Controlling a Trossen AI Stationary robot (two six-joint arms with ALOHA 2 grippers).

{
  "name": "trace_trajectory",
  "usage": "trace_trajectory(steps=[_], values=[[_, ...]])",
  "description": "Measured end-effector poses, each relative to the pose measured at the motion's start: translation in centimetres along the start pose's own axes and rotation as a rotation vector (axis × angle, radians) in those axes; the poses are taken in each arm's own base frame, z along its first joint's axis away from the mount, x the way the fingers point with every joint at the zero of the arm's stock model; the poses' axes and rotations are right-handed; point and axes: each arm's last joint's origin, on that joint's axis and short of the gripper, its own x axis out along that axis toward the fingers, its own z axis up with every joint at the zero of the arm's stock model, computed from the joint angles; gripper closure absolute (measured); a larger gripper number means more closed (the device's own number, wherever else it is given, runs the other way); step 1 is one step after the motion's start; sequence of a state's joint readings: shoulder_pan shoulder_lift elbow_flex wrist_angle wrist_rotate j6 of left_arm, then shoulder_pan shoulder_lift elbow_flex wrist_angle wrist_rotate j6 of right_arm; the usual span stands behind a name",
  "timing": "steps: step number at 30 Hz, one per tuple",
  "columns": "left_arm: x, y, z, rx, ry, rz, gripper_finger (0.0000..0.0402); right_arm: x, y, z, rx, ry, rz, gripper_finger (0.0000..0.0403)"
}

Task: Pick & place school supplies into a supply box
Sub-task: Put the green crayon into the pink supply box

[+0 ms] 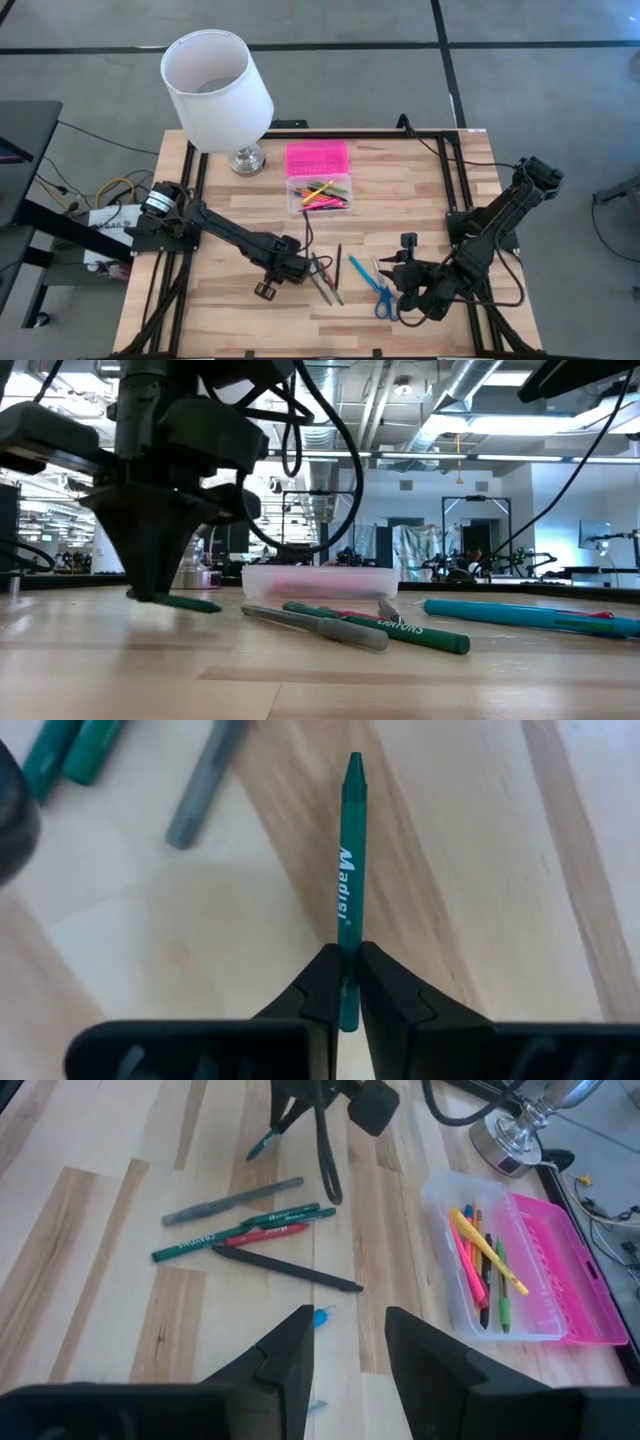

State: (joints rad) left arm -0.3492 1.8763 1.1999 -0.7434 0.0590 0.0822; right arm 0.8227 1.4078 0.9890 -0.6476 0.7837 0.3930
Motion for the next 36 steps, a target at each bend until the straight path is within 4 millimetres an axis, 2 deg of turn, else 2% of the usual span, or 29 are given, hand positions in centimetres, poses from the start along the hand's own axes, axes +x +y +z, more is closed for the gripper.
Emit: trace_trajectory(steps=[7, 15, 18, 24, 31, 36], values=[[-1.7, 0.5, 0.5, -0.006, 0.058, 0.115, 0.038, 0.0, 0.0, 0.0, -0.001, 0.001, -0.001, 0.0282], [-3.9, 3.5, 0.9, -0.022, 0.093, 0.31, 0.0378, 0.0, 0.0, 0.0, -0.001, 0.001, -0.001, 0.0282], [-4.6, 5.6, 1.1, -0.035, 0.082, 0.392, 0.0378, 0.0, 0.0, 0.0, -0.001, 0.001, -0.001, 0.0282], [-5.7, 11.0, 1.0, -0.121, -0.006, 0.493, 0.0377, 0.1, 0.1, -0.1, -0.002, 0.005, -0.003, 0.0282], [-6.5, 17.3, -1.6, -0.332, -0.036, 0.544, 0.0377, 0.1, 0.1, -0.1, 0.019, 0.006, -0.002, 0.0282], [-6.9, 20.0, -3.4, -0.456, -0.076, 0.483, 0.0376, 0.1, 0.1, -0.1, 0.02, 0.006, -0.002, 0.0282]])
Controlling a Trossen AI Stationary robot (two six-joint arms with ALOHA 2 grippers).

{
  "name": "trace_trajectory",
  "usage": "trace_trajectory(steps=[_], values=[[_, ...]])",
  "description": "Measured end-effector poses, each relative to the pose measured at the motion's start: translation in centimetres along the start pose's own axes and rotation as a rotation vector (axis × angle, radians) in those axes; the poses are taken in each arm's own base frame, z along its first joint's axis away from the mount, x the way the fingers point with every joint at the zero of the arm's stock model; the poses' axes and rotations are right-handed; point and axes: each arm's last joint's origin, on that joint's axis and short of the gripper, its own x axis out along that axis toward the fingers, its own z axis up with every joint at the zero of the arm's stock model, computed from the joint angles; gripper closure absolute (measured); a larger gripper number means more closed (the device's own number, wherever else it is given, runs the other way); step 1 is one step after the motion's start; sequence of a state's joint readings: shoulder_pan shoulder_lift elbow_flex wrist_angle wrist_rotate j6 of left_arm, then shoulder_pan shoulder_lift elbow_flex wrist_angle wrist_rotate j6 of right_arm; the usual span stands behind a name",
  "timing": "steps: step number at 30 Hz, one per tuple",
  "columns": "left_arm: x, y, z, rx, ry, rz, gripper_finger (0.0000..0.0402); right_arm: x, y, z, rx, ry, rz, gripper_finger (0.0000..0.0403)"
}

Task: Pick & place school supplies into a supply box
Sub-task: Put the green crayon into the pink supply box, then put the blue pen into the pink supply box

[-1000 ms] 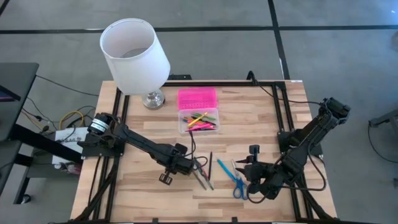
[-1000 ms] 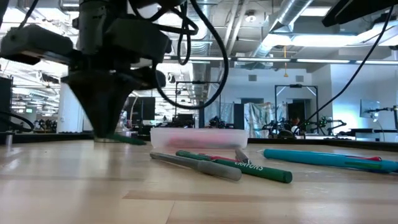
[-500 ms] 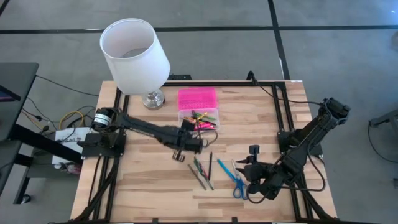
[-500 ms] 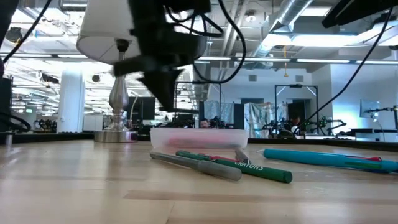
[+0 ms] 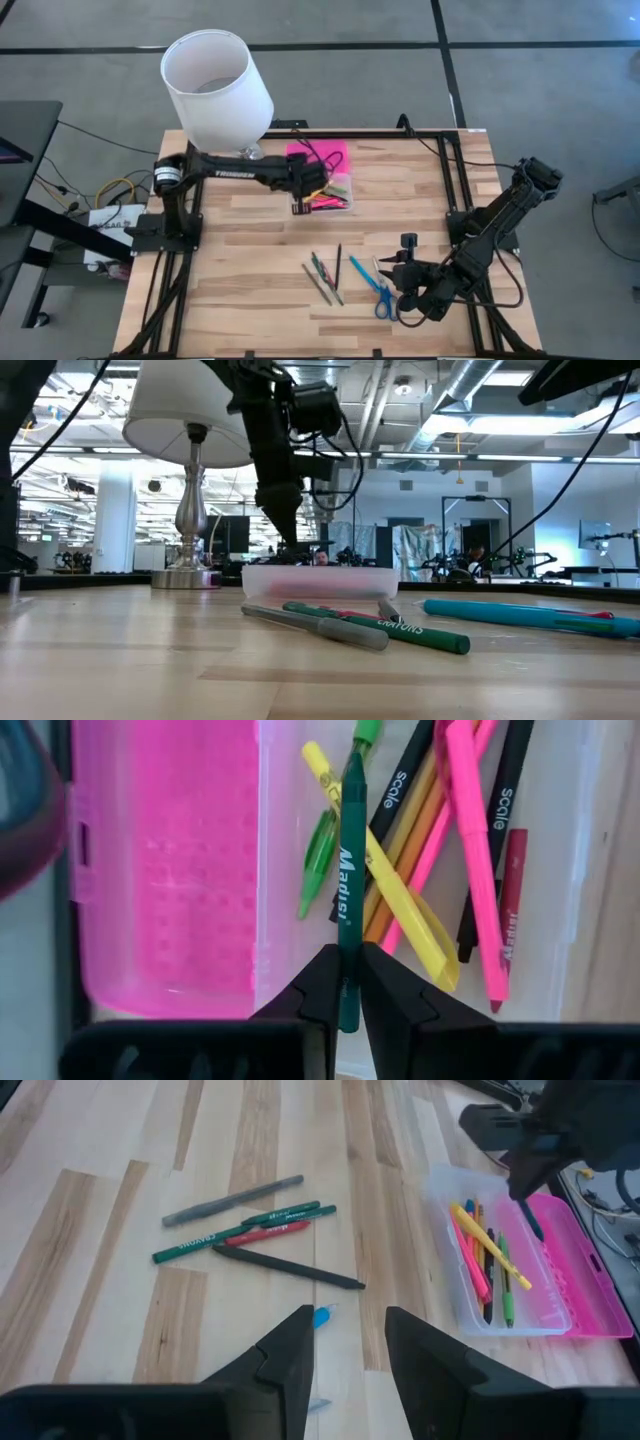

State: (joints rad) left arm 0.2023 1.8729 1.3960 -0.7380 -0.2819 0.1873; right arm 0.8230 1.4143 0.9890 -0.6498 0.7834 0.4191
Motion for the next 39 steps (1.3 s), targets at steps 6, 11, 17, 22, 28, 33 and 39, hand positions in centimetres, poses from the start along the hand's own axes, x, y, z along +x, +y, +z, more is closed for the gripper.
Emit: trace_trajectory(steps=[6, 11, 17, 22, 28, 33, 39], values=[[0.4, 1.3, -0.3, -0.055, -0.004, -0.07, 0.0374, 0.0, 0.0, 0.0, 0.0, 0.0, 0.0, 0.0282], [0.4, 1.2, -0.1, -0.049, -0.025, -0.068, 0.0351, 0.0, 0.0, 0.0, 0.0, 0.0, 0.001, 0.0282], [0.3, 1.1, 0.2, -0.043, -0.043, -0.014, 0.0296, 0.0, 0.0, 0.0, 0.009, 0.001, 0.001, 0.0282], [-0.1, 0.3, 0.4, -0.006, -0.047, -0.022, 0.027, 0.2, -0.2, 0.1, 0.087, 0.004, -0.006, 0.0282], [-2.0, -3.1, 0.3, 0.09, -0.035, -0.067, 0.0269, 1.0, -1.0, 0.1, 0.264, 0.049, -0.008, 0.0282], [-3.4, -7.6, -0.9, 0.179, 0.004, -0.111, 0.0273, 2.1, -1.3, -0.9, 0.371, 0.106, 0.007, 0.0282], [-5.2, -12.9, -4.1, 0.235, 0.015, -0.149, 0.0274, 4.0, -1.2, -2.3, 0.443, 0.103, 0.059, 0.0282]])
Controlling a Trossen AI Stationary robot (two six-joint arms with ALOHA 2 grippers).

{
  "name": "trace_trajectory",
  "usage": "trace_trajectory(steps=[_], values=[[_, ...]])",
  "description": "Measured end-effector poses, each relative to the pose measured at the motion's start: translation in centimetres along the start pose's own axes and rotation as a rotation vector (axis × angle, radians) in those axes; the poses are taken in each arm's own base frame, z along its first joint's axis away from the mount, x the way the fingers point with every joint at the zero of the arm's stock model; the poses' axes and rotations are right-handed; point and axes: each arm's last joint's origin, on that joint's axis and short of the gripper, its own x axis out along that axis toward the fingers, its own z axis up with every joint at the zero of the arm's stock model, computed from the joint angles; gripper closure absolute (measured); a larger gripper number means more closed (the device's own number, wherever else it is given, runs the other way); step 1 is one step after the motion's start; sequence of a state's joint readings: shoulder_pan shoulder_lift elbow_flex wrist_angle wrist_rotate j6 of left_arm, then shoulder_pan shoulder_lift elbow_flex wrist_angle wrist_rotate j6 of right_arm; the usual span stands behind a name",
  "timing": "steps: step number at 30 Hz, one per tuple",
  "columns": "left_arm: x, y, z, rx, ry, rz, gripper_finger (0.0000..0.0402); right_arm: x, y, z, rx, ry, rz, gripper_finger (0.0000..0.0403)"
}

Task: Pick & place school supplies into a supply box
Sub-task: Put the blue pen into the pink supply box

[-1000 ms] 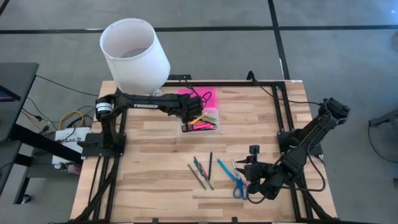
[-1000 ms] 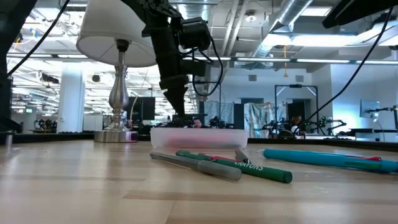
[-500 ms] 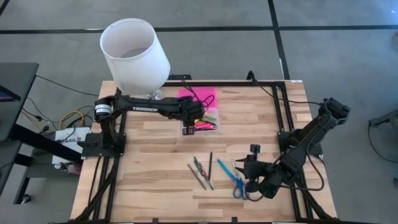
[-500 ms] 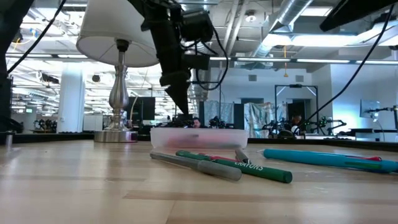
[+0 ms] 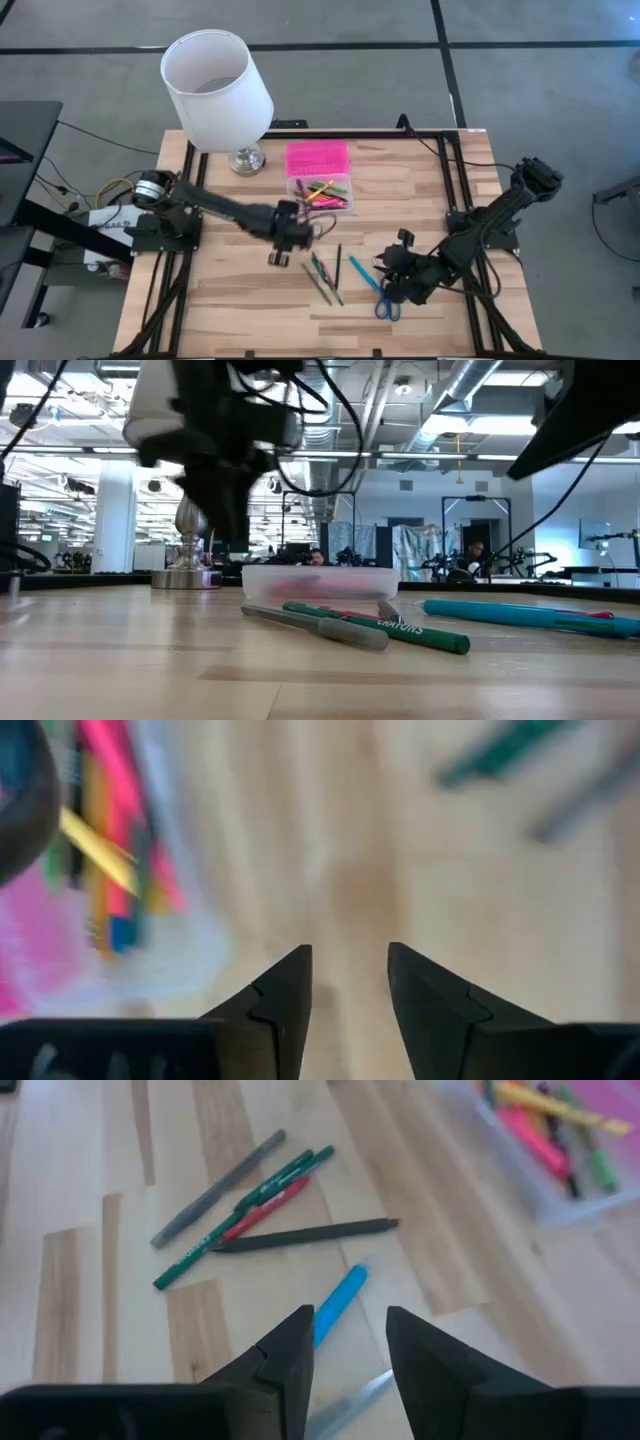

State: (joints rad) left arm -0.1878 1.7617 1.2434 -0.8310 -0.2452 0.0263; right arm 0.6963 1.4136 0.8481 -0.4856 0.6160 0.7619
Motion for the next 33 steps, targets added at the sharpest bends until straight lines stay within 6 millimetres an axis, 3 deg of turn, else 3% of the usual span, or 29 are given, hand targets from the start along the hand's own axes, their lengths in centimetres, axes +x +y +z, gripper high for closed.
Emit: trace_trajectory(steps=[8, 13, 22, 25, 33], values=[[-1.1, -7.3, -3.1, -0.005, -0.16, 0.043, 0.0274, 1.7, -1.0, -0.2, 0.055, -0.028, 0.013, 0.0282], [-0.7, -10.5, -4.4, 0.011, -0.291, 0.152, 0.0274, 2.9, -1.6, 0.1, 0.097, 0.001, 0.047, 0.0282], [-1.2, -12.4, -5.2, -0.012, -0.363, 0.21, 0.0274, 6.0, -1.8, 0.1, 0.281, 0.028, 0.008, 0.0282], [-1.3, -12.9, -5.5, -0.023, -0.364, 0.198, 0.0274, 7.6, -1.5, -0.8, 0.267, 0.09, -0.024, 0.0282], [-1.7, -14.1, -6.0, -0.074, -0.385, 0.164, 0.0274, 9.7, -0.1, -0.1, 0.224, 0.165, -0.094, 0.0282]])
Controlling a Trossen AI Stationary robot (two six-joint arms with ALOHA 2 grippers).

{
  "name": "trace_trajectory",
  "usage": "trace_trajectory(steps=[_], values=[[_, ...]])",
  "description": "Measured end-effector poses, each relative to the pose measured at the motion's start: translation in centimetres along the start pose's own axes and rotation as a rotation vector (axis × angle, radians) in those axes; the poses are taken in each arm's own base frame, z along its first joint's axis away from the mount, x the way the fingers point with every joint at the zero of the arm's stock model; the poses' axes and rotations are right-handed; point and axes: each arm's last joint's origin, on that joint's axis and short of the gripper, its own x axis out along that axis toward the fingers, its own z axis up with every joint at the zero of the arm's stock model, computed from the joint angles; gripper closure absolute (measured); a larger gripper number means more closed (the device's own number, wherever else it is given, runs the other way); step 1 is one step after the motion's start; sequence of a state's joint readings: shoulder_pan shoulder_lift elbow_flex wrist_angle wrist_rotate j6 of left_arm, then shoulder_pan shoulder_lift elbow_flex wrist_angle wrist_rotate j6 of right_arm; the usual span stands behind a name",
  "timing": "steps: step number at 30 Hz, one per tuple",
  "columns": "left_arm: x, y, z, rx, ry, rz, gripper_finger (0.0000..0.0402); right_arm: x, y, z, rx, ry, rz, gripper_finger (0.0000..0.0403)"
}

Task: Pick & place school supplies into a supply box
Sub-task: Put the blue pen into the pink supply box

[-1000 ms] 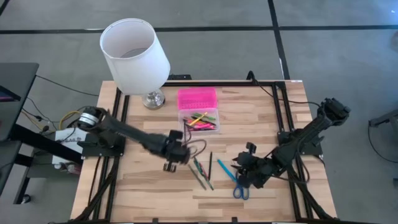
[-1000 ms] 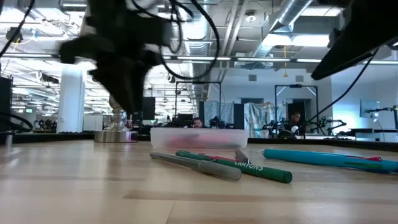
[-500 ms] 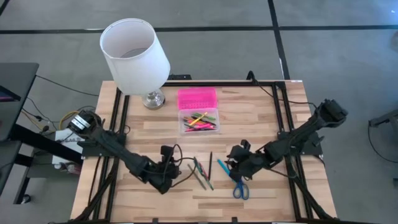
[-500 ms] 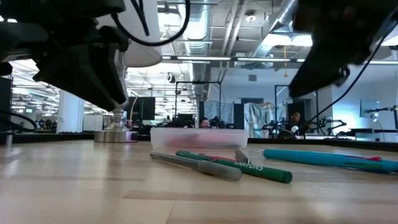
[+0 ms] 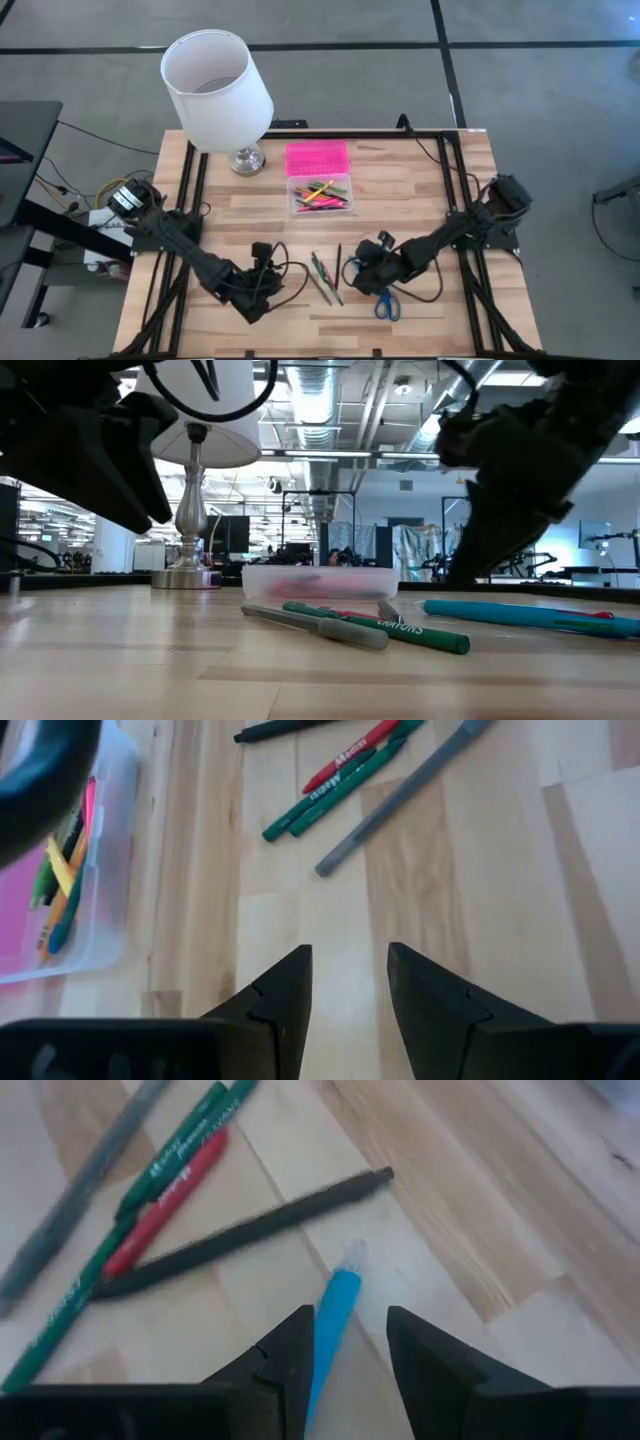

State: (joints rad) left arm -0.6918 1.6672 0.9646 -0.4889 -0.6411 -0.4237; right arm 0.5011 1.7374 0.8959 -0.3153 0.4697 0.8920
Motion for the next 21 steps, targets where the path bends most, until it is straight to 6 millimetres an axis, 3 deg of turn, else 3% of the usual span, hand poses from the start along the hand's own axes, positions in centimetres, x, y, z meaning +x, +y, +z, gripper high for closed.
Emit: trace_trajectory(steps=[8, 15, 21], values=[[-0.5, -0.7, -0.3, -0.029, -0.011, -0.017, 0.0274, 0.8, 1.2, 1.0, -0.032, 0.082, -0.115, 0.0282], [-0.6, -0.9, -0.3, -0.052, -0.013, -0.02, 0.0274, 0.9, 2.0, 1.7, -0.018, 0.078, -0.104, 0.0282], [-0.7, -0.9, -0.3, -0.058, -0.013, -0.02, 0.0274, 0.5, 2.1, 1.0, 0.006, 0.119, -0.114, 0.0272]])
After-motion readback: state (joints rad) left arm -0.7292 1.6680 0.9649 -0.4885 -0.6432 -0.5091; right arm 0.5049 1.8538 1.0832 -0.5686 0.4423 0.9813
